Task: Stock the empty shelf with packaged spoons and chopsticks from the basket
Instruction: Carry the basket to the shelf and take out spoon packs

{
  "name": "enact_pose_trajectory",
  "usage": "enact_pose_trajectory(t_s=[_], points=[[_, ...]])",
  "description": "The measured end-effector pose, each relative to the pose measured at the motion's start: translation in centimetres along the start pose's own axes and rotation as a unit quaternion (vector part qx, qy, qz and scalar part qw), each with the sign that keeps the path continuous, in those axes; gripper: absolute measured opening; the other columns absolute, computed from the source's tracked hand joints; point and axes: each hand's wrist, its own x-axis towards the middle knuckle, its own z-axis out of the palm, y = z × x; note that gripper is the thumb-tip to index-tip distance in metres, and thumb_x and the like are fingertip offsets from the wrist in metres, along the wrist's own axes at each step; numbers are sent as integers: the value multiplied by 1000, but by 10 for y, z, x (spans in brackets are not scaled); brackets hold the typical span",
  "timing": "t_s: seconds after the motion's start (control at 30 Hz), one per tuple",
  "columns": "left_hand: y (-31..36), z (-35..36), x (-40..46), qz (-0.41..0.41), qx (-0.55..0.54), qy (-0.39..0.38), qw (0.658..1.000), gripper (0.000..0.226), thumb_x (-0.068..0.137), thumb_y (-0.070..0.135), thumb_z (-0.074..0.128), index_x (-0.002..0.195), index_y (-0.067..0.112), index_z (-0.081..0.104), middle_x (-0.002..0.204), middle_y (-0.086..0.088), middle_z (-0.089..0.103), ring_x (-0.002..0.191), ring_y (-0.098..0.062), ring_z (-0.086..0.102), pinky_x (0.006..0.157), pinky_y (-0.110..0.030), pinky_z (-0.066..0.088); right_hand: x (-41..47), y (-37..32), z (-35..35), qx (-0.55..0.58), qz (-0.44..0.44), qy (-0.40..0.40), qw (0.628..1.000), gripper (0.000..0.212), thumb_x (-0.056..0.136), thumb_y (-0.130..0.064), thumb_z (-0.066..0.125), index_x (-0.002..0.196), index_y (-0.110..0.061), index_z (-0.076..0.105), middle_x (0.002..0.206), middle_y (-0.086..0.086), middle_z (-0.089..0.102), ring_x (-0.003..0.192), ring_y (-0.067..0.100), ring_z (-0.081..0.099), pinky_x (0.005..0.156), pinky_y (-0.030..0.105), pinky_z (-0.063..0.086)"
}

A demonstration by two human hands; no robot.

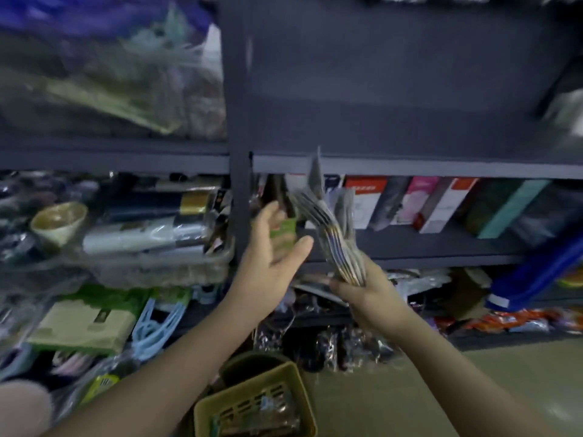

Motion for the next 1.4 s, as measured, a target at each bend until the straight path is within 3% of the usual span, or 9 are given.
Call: enact_pose_trajectory(t_s=[0.13, 0.27, 0.43, 0.5, 0.67, 0.9, 1.07, 1.17, 1.4], points=[[29, 57, 42, -40, -92, -101, 990, 65, 89, 25, 53, 140, 38, 15, 130, 15, 48, 101, 14, 55, 86, -11, 47, 31, -36, -36, -44, -39, 76, 995, 34, 76, -17, 62, 107, -14, 50, 87, -6, 61, 81, 12, 63, 68, 31, 52], [45, 81, 98, 2, -88, -32, 996, 60, 91, 26, 51, 140, 39, 20, 133, 9, 50, 118, -5, 51, 100, -26, 39, 73, -67, -68, -151, -82, 68, 983, 40, 75, -19, 63, 108, -10, 42, 85, -13, 52, 82, 10, 58, 64, 25, 47], [75, 68, 172, 11, -147, 51, 988, 33, 92, 10, 46, 123, 21, 46, 107, -2, 64, 93, -14, 63, 80, -28, 51, 131, -105, -112, 57, -50, -111, 991, 27, 84, -22, 65, 106, -14, 52, 97, 13, 65, 82, 24, 65, 71, 40, 54], [83, 62, 199, -4, -148, 103, 984, 25, 89, 3, 47, 109, 16, 56, 95, -7, 67, 80, -19, 64, 70, -31, 54, 164, -115, -120, 79, -56, -100, 990, 4, 88, -9, 59, 91, -10, 59, 87, 17, 65, 71, 27, 63, 65, 38, 55], [79, 55, 253, -122, -129, 143, 974, 15, 92, 16, 44, 84, 14, 56, 64, -10, 57, 42, -16, 57, 44, -22, 47, 267, -115, -140, 32, -21, 6, 999, 22, 84, 0, 59, 96, 19, 59, 87, 38, 63, 66, 36, 59, 62, 44, 52], [63, 63, 296, -213, -88, 180, 956, 23, 94, 20, 35, 94, 9, 56, 70, -9, 57, 58, -20, 53, 38, -17, 44, 360, -80, -165, -171, 17, 40, 984, 36, 90, -5, 46, 56, -11, 36, 58, 6, 39, 55, 22, 39, 53, 28, 33], [50, 78, 332, -197, 8, 162, 967, 21, 89, 16, 41, 96, 12, 61, 82, -8, 66, 67, -21, 60, 52, -21, 48, 372, -67, -190, -335, -10, 105, 936, 24, 91, -9, 43, 103, 6, 58, 119, 25, 58, 109, 40, 57, 83, 39, 47], [33, 79, 355, -153, 208, 140, 956, 50, 85, 9, 52, 134, 12, 44, 134, -10, 51, 118, -26, 51, 98, -34, 45, 370, -59, -205, -409, -19, 88, 908, 20, 91, -6, 43, 102, 3, 57, 115, 24, 59, 100, 40, 59, 73, 38, 45], [12, 74, 373, -70, 465, 33, 882, 42, 94, 25, 42, 135, 17, 42, 142, -13, 44, 130, -32, 40, 106, -39, 37, 344, -48, -216, -413, -94, 111, 899, 24, 91, -14, 44, 107, -1, 56, 115, 20, 56, 104, 39, 54, 84, 42, 48]])
